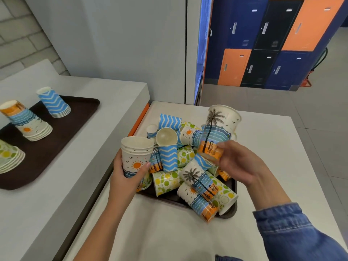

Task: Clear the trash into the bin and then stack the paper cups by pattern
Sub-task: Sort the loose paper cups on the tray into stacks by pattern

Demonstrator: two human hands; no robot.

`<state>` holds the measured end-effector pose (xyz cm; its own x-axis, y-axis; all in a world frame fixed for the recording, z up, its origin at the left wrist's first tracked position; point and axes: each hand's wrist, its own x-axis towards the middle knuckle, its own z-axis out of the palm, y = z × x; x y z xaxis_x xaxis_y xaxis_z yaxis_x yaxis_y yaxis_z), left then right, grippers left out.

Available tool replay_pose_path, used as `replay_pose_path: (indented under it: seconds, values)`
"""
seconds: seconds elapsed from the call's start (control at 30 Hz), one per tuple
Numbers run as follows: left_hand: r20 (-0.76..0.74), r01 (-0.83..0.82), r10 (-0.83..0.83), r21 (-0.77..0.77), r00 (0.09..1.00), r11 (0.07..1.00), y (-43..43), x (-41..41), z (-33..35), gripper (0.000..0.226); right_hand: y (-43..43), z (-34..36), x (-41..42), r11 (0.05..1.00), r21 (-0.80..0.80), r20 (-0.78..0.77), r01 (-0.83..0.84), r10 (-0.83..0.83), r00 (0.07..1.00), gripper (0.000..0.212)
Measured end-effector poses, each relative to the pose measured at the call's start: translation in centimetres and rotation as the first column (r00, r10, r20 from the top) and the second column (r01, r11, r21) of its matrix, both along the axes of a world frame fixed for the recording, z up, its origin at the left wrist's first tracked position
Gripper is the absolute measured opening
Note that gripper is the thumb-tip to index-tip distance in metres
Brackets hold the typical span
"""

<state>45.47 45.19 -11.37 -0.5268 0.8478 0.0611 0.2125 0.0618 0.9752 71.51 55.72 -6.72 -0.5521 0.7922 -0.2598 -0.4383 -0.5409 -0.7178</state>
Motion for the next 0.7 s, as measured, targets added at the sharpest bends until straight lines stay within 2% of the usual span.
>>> replay_pose_path:
  seconds: [0.07, 0.13, 0.2, 0.3, 0.4, 0.5, 0.6, 0.7]
  values:
    - [-0.037, 0.041, -0.041, -0.011, 0.998, 0.999, -0.2, 0.6, -0.4, 0.073, 0.5, 0.8, -1.4, 0.998, 0.056, 0.078, 0.035, -0.039, 0.996, 0.089]
    - [-0.077, 0.082, -0.084, -0.025, 0.993, 0.996, -0.1, 1.1, -0.6, 0.073, 1.1, 1.9, -3.0, 0.988, 0.131, 0.174, 0.084, -0.106, 0.979, 0.066]
    - [-0.111, 0.108, -0.113, -0.047, 0.987, 0.993, 0.1, 1.4, -0.9, 0.073, 1.6, 2.7, -4.9, 0.975, 0.199, 0.253, 0.098, -0.147, 0.956, 0.062]
    - [-0.116, 0.132, -0.139, -0.063, 0.983, 0.989, 0.5, 1.6, -1.6, 0.077, 1.6, 2.8, -7.5, 0.953, 0.298, 0.401, 0.053, -0.175, 0.899, 0.073]
    - [-0.101, 0.145, -0.15, -0.054, 0.984, 0.988, 1.0, 1.8, -1.8, 0.08, 1.2, 2.4, -9.6, 0.939, 0.345, 0.464, -0.01, -0.161, 0.871, 0.074]
    - [-0.073, 0.143, -0.145, -0.035, 0.987, 0.989, 1.3, 1.9, -1.7, 0.077, 0.7, 1.8, -10.8, 0.907, 0.395, 0.568, -0.145, -0.117, 0.814, 0.076]
    - [-0.034, 0.116, -0.116, -0.02, 0.993, 0.993, 1.5, 1.5, -1.6, 0.074, 0.4, 1.7, -10.5, 0.874, 0.354, 0.69, -0.333, -0.005, 0.723, 0.1]
    - [-0.025, 0.076, -0.076, 0.008, 0.997, 0.997, 1.5, 0.8, -1.5, 0.075, -0.5, 2.0, -8.2, 0.9, 0.284, 0.746, -0.33, 0.009, 0.665, 0.124]
